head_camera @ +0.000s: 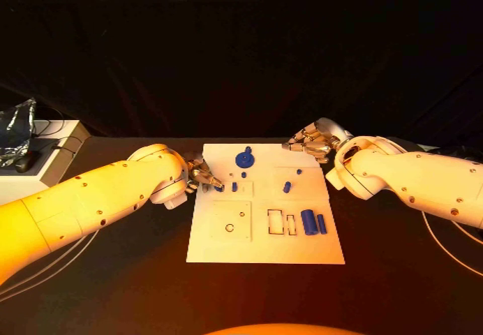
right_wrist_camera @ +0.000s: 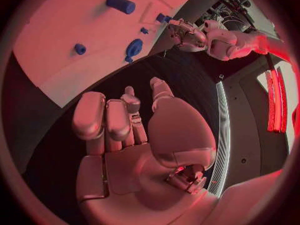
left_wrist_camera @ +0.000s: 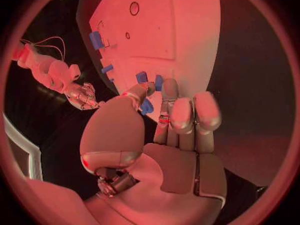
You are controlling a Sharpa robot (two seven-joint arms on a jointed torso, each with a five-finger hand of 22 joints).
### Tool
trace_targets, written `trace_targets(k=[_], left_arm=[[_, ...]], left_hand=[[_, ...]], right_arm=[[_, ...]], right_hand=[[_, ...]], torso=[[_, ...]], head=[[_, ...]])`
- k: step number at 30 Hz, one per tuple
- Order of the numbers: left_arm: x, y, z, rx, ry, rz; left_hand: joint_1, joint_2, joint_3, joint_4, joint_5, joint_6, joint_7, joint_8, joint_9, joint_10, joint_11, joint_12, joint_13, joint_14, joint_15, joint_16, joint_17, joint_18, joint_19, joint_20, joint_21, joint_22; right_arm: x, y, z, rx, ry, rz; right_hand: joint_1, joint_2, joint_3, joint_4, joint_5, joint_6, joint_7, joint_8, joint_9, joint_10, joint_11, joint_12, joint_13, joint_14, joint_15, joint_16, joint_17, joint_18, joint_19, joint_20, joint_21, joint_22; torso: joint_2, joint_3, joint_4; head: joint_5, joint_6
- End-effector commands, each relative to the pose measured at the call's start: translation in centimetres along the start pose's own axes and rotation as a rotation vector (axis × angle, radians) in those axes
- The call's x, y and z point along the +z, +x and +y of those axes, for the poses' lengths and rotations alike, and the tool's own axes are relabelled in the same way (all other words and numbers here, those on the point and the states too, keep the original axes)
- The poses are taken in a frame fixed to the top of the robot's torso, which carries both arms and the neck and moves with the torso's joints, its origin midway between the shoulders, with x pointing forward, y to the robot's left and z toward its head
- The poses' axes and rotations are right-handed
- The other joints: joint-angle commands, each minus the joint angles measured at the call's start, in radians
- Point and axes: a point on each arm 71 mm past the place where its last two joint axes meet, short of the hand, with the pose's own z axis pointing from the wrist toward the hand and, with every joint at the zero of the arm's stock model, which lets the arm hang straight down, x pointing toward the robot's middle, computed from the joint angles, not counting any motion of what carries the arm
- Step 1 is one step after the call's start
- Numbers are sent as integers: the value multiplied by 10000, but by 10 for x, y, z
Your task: Assemble the parts on the task board
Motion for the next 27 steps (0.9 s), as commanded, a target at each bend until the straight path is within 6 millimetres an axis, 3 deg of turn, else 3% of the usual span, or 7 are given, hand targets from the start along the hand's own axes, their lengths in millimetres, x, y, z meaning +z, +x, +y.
trace_targets(k=[1, 17, 27], left_arm=[[1, 1, 2, 248, -84, 39], [2, 4, -3, 188, 88, -60], [1, 5, -3, 123, 206, -131]], left_hand=[[144, 56, 1173, -1166, 53, 100, 3, 18, 14, 225, -222, -64, 7, 8, -61, -41, 1, -138, 28, -40, 34, 1217], [144, 56, 1173, -1166, 53, 100, 3, 18, 14, 225, -222, -64, 7, 8, -61, -41, 1, -138, 28, -40, 34, 1217], [159, 57, 1180, -1136, 37, 106, 2, 10, 17, 229, -222, -79, 24, 6, -62, -48, -5, -133, 24, -36, 32, 1216]], right_arm=[[0, 1, 1, -53, -124, 78], [-1, 0, 1, -51, -126, 61], [-1, 0, 1, -54, -120, 59]], right_hand=[[-23, 89, -26, -27, 20, 28, 1, -33, -15, 34, 11, -44, 13, -23, -1, -25, -13, 13, 592, -23, -56, 1357], [-23, 89, -26, -27, 20, 28, 1, -33, -15, 34, 11, -44, 13, -23, -1, -25, -13, 13, 592, -23, -56, 1357], [-23, 89, -26, -27, 20, 28, 1, -33, -15, 34, 11, -44, 13, -23, -1, -25, -13, 13, 592, -23, -56, 1357]], torso=[[3, 0, -7], [5, 29, -14], [-5, 14, -6]], head=[[10, 6], [-9, -34], [-4, -39]])
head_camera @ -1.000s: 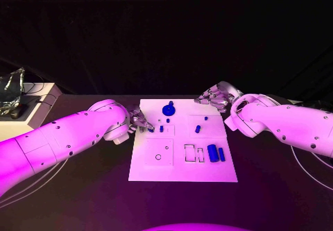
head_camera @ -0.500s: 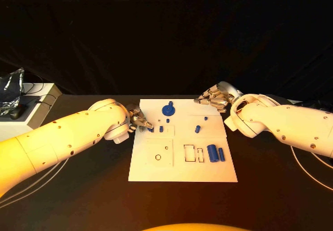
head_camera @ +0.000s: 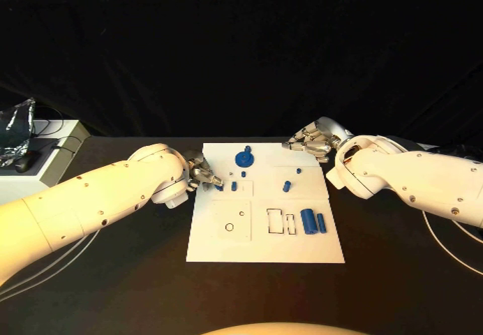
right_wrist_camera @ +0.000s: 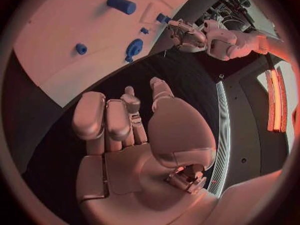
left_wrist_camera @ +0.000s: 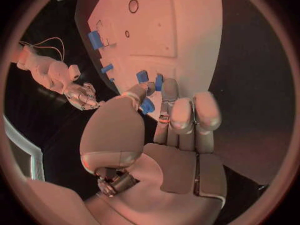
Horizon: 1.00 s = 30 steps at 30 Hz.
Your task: Assemble the parts on the task board
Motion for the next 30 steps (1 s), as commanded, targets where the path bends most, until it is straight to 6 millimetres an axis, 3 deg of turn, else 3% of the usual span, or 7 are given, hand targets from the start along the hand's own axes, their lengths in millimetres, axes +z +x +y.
trace_targets(k=[1, 30], left_arm=[[0, 4, -1, 61, 103, 52], [3, 13, 1, 290, 68, 84]], left_hand=[[159, 57, 1180, -1136, 23, 51, -10, 18, 13, 204, -229, -30, 8, -11, -80, -48, -5, -133, 24, -36, 32, 1216], [163, 50, 1195, -1131, 23, 55, -9, 13, 12, 212, -231, -37, 19, -12, -81, -45, -3, -129, 30, -32, 47, 1220]], right_arm=[[0, 1, 1, -55, -125, 65], [-1, 0, 1, -63, -128, 72]], right_hand=[[-23, 89, -26, -27, 20, 30, 2, -34, -16, 34, 11, -45, 13, -23, -1, -25, -13, 13, 592, -23, -56, 1361], [-23, 89, -26, -27, 20, 30, 2, -34, -16, 34, 11, -45, 13, -23, -1, -25, -13, 13, 592, -23, -56, 1361]], torso=[[-3, -9, 8], [-2, -7, 3]], head=[[0, -4], [-17, -32]])
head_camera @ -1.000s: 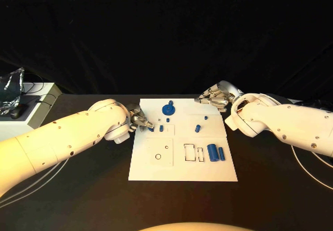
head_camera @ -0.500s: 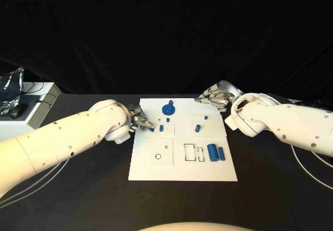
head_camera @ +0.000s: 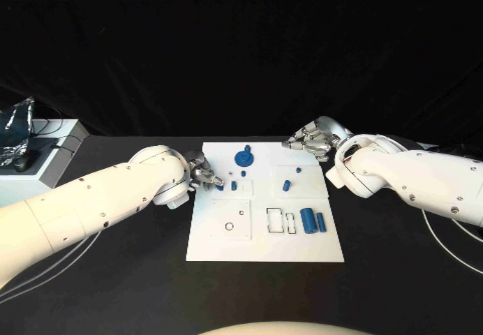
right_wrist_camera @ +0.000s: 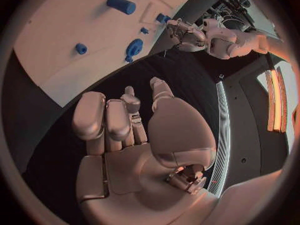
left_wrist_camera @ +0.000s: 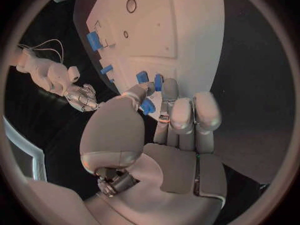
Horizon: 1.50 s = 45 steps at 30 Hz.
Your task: Assemble the parts on the task board
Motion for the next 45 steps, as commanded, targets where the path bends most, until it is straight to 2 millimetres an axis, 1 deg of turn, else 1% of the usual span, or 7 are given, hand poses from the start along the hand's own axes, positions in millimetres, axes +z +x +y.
trace_targets(k=[1, 8, 14, 18, 27, 38, 45], left_arm=[[1, 9, 2, 187, -36, 232], [0, 10, 3, 283, -31, 274], [-2, 12, 2, 372, 74, 256], [-4, 10, 3, 265, 170, -98], [-7, 7, 6, -144, 348, -852], [-10, 9, 12, -409, 324, -1066], [-9, 12, 14, -560, 283, -1115]], left_hand=[[166, 50, 1195, -1127, 32, 76, -28, 27, -2, 197, -219, -39, 17, 12, -61, -40, 0, -126, 37, -28, 64, 1225], [167, 50, 1195, -1126, 33, 78, -28, 27, -2, 197, -219, -40, 20, 14, -62, -38, 1, -125, 40, -27, 71, 1227], [200, -18, 1142, -1121, 26, 103, -32, 10, -42, 217, -222, -46, 24, 18, -62, 0, 50, -126, 38, -23, 83, 1230], [243, -32, 1121, -1075, 53, 143, -41, 3, -112, 249, -231, -58, 23, 18, -68, 16, 73, -135, 62, -29, 137, 1247], [213, -88, 1256, -1054, 66, 160, -57, 70, -140, 302, -249, -60, 15, 26, -85, 20, 64, -129, 113, -30, 248, 1280], [206, -108, 1292, -1046, 74, 163, -61, 93, -157, 320, -255, -62, 12, 30, -92, 21, 55, -126, 139, -28, 299, 1293], [195, -115, 1315, -1039, 76, 166, -65, 109, -167, 331, -258, -63, 11, 35, -94, 30, 57, -122, 145, -25, 315, 1296]], right_arm=[[0, 1, 1, -62, -129, 74], [0, 1, 1, -62, -130, 80], [-1, 1, 1, -61, -136, 81], [-1, 1, 1, -61, -138, 76], [-1, 0, 1, -60, -140, 70], [-1, 0, 1, -61, -127, 65], [-1, 0, 1, -63, -129, 68]], right_hand=[[-23, 89, -26, -27, 20, 46, 18, -34, -16, 34, 10, -44, 14, -23, -1, -25, -13, 13, 592, -23, -56, 1363], [-23, 89, -26, -27, 20, 46, 18, -34, -16, 34, 10, -44, 14, -23, -1, -25, -13, 13, 592, -23, -56, 1363], [-23, 89, -26, -27, 20, 46, 18, -34, -16, 34, 10, -44, 14, -23, -1, -25, -13, 13, 592, -23, -56, 1363], [-34, 72, -16, 10, 22, 53, 16, -36, -15, 40, 9, -53, 18, -24, -3, -42, -28, 13, 592, -25, -81, 1359], [-34, 72, -16, 10, 22, 53, 16, -36, -15, 40, 9, -53, 18, -24, -3, -42, -28, 13, 592, -25, -81, 1359], [-34, 72, -16, 10, 22, 53, 16, -36, -15, 40, 9, -53, 18, -24, -3, -42, -28, 13, 592, -25, -81, 1359], [-34, 72, -16, 10, 22, 53, 16, -36, -15, 40, 9, -53, 18, -24, -3, -42, -28, 13, 592, -25, -81, 1359]], torso=[[0, 1, 2], [5, -3, 2], [1, -7, 3], [-2, -2, 7], [1, -7, 4], [3, -4, 9], [12, -8, -7]], head=[[5, -3], [13, -8], [17, -10], [26, 1], [42, 7], [49, -18], [50, -9]])
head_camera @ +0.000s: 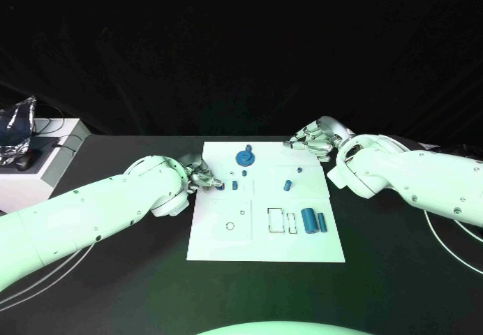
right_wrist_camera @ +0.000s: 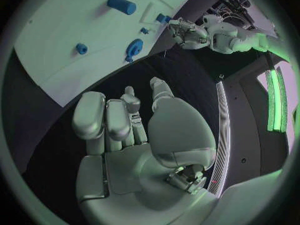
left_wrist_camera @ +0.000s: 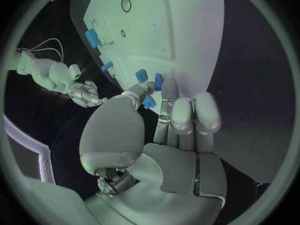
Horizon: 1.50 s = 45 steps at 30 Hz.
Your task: Assemble the parts on the task board
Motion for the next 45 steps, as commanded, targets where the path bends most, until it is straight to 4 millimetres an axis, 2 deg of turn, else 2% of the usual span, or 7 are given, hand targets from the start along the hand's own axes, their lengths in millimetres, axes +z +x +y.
trace_targets(k=[1, 11, 45], left_arm=[[1, 3, 2, -109, -55, -124], [2, 8, 4, -222, -85, -105], [-1, 7, 1, -328, 293, -640]], left_hand=[[88, -7, 1188, -1165, 48, 55, -28, 32, -6, 313, -274, -63, 3, -23, -80, 30, -2, -122, 69, -22, 35, 1296], [77, -11, 1211, -1161, 46, 50, -31, 52, -20, 317, -275, -66, 5, -27, -82, 22, -23, -116, 73, -17, 51, 1298], [96, -23, 1240, -1166, 40, 44, -27, 89, -49, 332, -279, -76, 6, -21, -86, 52, -18, -100, 99, 7, 121, 1315]], right_arm=[[0, 1, 1, -64, -132, 72], [-1, 0, 1, -64, -125, 71], [-1, 0, 1, -71, -136, 65]], right_hand=[[-34, 72, -16, 10, 22, 55, 18, -36, -16, 41, 9, -53, 10, -24, -3, -42, -9, 13, 592, -26, -34, 1355], [-34, 72, -16, 10, 22, 55, 18, -36, -16, 41, 9, -53, 10, -24, -3, -42, -9, 13, 592, -26, -34, 1355], [-34, 72, -16, 10, 22, 55, 18, -36, -16, 41, 9, -53, 10, -24, -3, -42, -9, 13, 592, -26, -34, 1355]], torso=[[11, -3, -13], [2, 1, -5], [1, 1, -5]], head=[[1, 2], [-19, -15], [-27, -35]])
